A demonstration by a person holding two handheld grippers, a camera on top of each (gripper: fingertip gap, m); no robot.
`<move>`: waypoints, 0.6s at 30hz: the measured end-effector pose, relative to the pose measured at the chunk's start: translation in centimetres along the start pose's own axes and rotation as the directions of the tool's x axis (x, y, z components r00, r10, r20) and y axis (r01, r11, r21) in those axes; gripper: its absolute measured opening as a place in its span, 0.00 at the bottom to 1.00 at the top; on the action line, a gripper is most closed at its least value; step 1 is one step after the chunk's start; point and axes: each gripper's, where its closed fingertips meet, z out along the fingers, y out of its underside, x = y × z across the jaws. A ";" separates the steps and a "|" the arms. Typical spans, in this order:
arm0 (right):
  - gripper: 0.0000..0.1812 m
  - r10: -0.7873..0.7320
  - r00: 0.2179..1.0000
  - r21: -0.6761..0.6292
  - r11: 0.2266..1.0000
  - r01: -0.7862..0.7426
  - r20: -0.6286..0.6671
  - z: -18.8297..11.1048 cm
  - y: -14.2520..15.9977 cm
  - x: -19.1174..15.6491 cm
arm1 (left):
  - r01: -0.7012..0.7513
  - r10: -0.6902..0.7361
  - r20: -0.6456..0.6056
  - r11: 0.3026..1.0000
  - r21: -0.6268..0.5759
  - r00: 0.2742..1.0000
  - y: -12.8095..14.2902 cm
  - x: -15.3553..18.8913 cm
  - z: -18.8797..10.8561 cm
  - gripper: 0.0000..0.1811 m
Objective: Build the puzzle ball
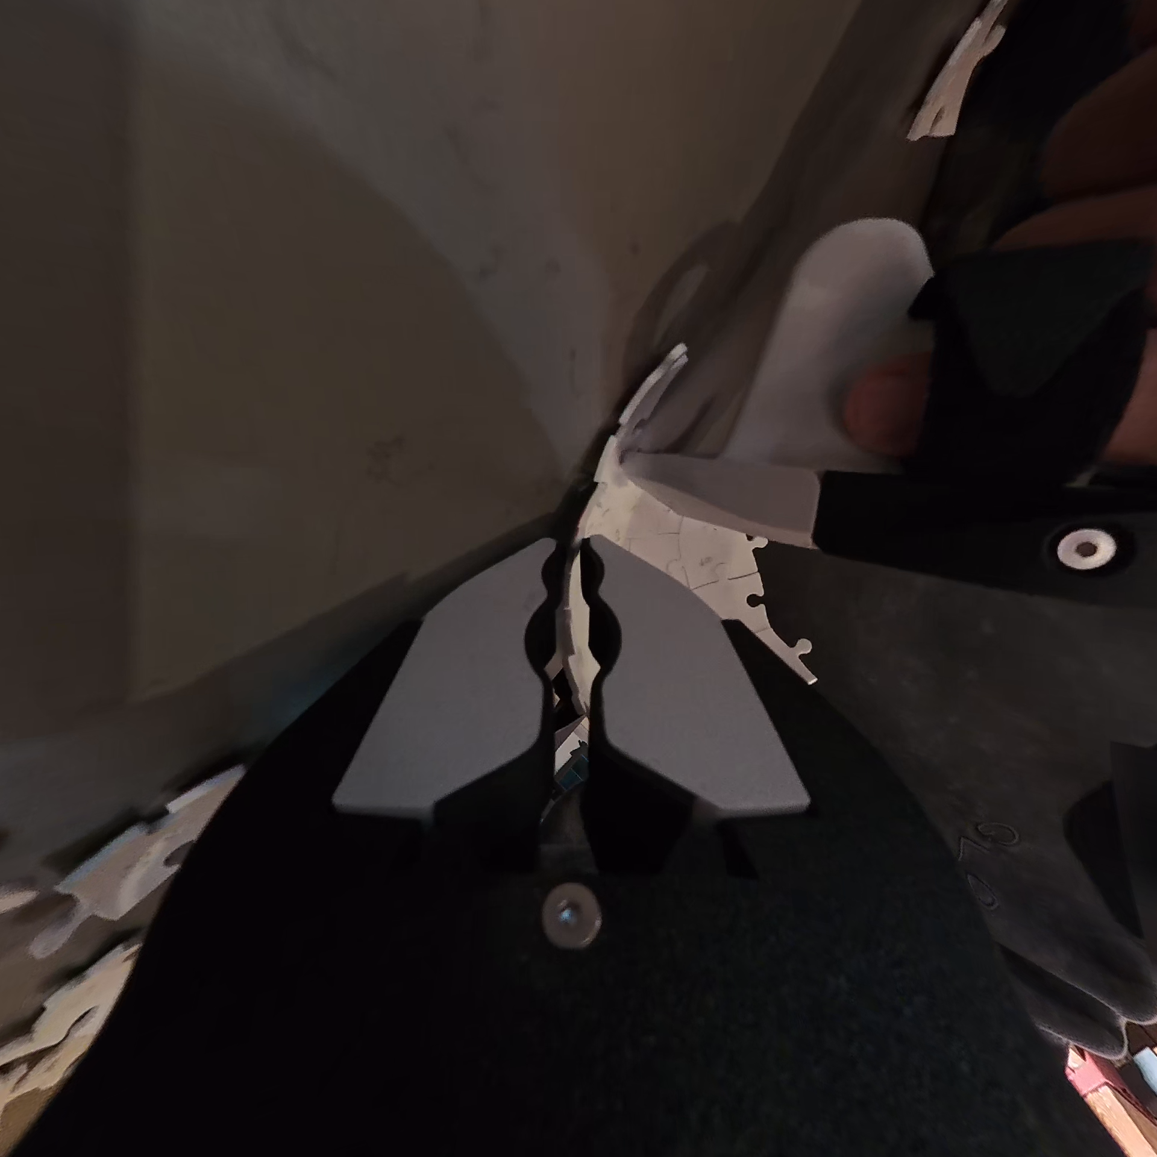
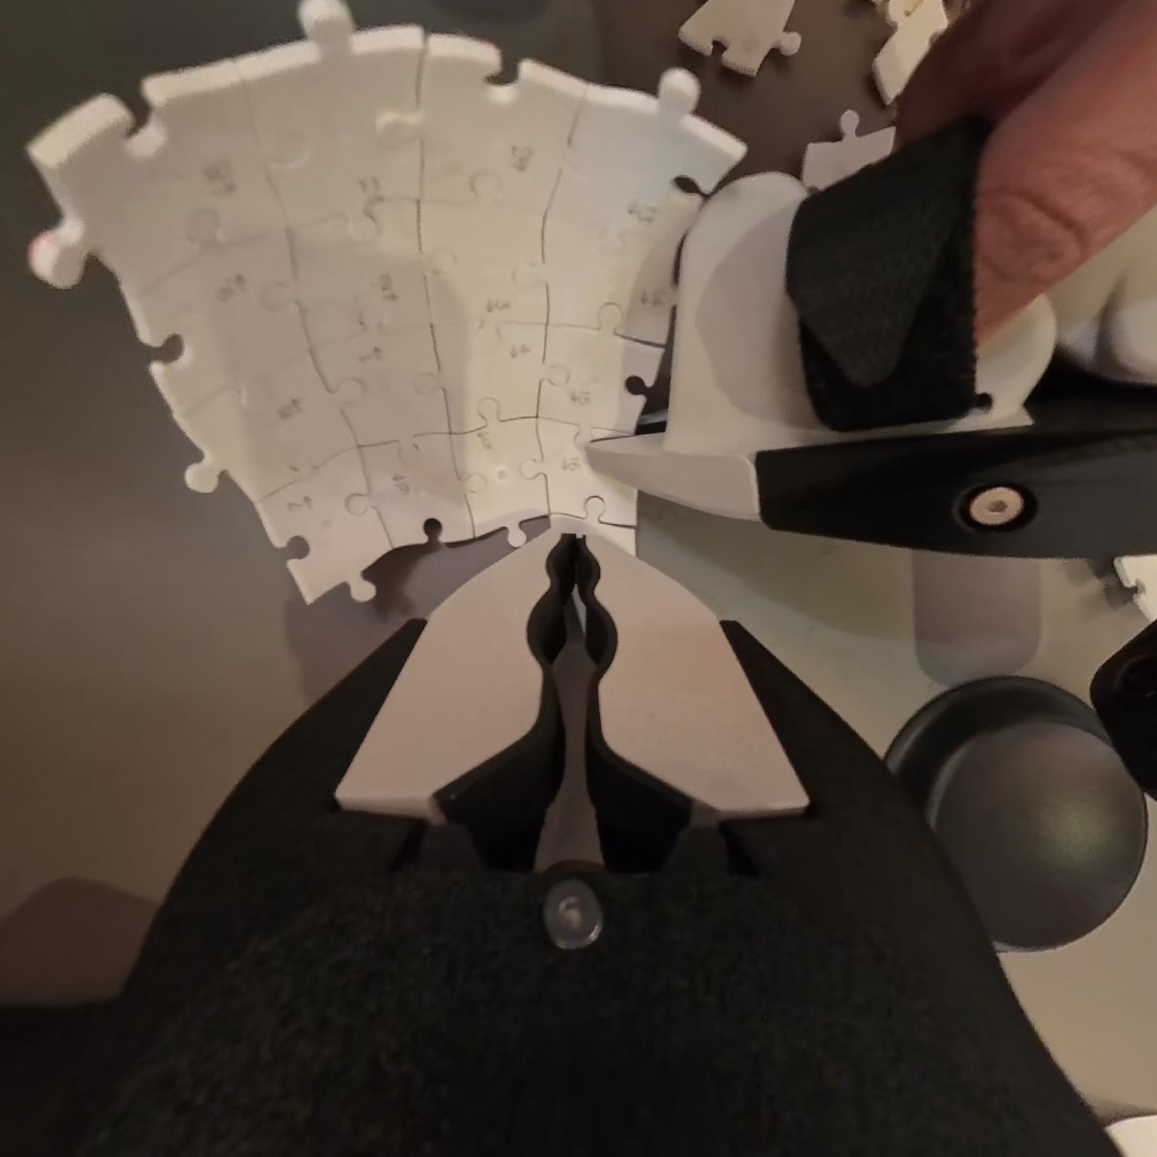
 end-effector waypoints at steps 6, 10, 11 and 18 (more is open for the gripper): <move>0.00 -0.021 1.000 -0.021 1.000 0.020 -0.018 0.0 -0.2 0.2 | 0.002 -0.002 0.001 1.000 -0.003 1.000 -0.1 0.1 0.0 0.02; 0.00 -0.040 0.999 -0.036 0.999 0.039 -0.026 0.2 -0.4 0.3 | 0.008 -0.008 -0.026 1.000 -0.006 1.000 -0.2 0.2 0.1 0.02; 0.00 -0.042 0.999 -0.034 0.999 0.041 -0.028 0.2 -0.4 0.3 | 0.013 -0.013 -0.038 1.000 -0.007 0.999 -0.1 0.2 0.1 0.02; 0.00 -0.099 0.992 -0.046 0.994 0.096 -0.083 0.4 -0.5 0.2 | 0.044 -0.047 -0.083 0.998 -0.041 0.995 0.0 0.3 0.0 0.01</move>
